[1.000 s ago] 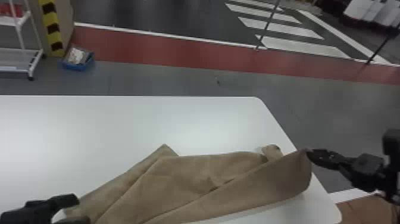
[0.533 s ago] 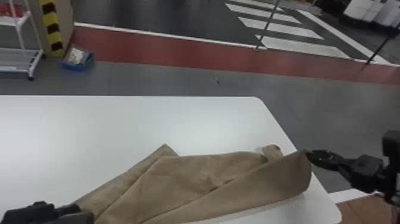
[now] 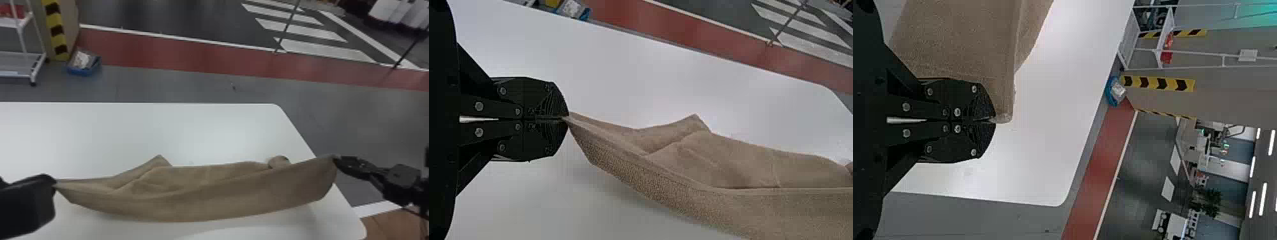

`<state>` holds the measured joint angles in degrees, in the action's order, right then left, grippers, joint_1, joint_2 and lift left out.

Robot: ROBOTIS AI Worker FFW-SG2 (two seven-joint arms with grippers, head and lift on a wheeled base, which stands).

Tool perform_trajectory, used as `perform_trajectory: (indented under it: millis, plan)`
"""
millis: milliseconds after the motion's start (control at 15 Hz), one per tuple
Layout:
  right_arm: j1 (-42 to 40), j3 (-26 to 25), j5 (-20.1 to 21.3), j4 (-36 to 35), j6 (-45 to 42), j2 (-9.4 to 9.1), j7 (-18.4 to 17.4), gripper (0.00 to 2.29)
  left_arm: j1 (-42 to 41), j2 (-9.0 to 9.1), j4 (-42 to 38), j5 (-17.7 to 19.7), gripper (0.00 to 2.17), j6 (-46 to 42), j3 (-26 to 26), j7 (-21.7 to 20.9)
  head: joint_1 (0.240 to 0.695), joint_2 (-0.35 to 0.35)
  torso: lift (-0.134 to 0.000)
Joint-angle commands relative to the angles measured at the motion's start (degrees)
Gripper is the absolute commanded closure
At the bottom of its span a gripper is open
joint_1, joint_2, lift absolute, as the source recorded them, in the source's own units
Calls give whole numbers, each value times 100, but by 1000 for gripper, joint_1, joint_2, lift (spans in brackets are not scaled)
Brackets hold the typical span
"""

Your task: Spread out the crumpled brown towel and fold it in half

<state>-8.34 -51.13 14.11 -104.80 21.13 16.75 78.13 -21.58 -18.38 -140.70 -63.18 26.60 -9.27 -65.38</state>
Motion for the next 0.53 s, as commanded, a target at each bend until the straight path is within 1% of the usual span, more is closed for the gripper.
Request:
perform_trajectory:
  millis: [0, 67, 133, 267, 333, 400, 467]
  plan:
    - [-54, -108, -435, -304, 116, -40, 19, 2267, -57, 27, -362, 25, 1180, 184, 443, 7, 695, -350, -124]
    - [-62, -196, -769, -471, 257, -75, 19, 2263, -75, 36, -476, 51, 1180, 289, 619, 16, 695, -350, -124]
    - [-62, -249, -1015, -656, 555, -84, 19, 2267, -75, 63, -590, 69, 1180, 412, 751, 25, 695, -350, -124]
    - [-54, -293, -1455, -1069, 1136, -119, 19, 2267, -39, 168, -819, 86, 1180, 588, 997, 51, 695, -350, -124]
    - [-1, -328, -1727, -1236, 1487, -119, 19, 2267, 57, 256, -942, 95, 1180, 623, 1067, 51, 695, -350, -124]
    - [87, -354, -1956, -1385, 1856, -101, 19, 2263, 198, 397, -995, 104, 1177, 641, 1120, 51, 695, -350, -124]
    - [210, -310, -2008, -1561, 2173, -101, 19, 2267, 374, 476, -1003, 139, 1180, 869, 1103, 166, 695, -339, -124]
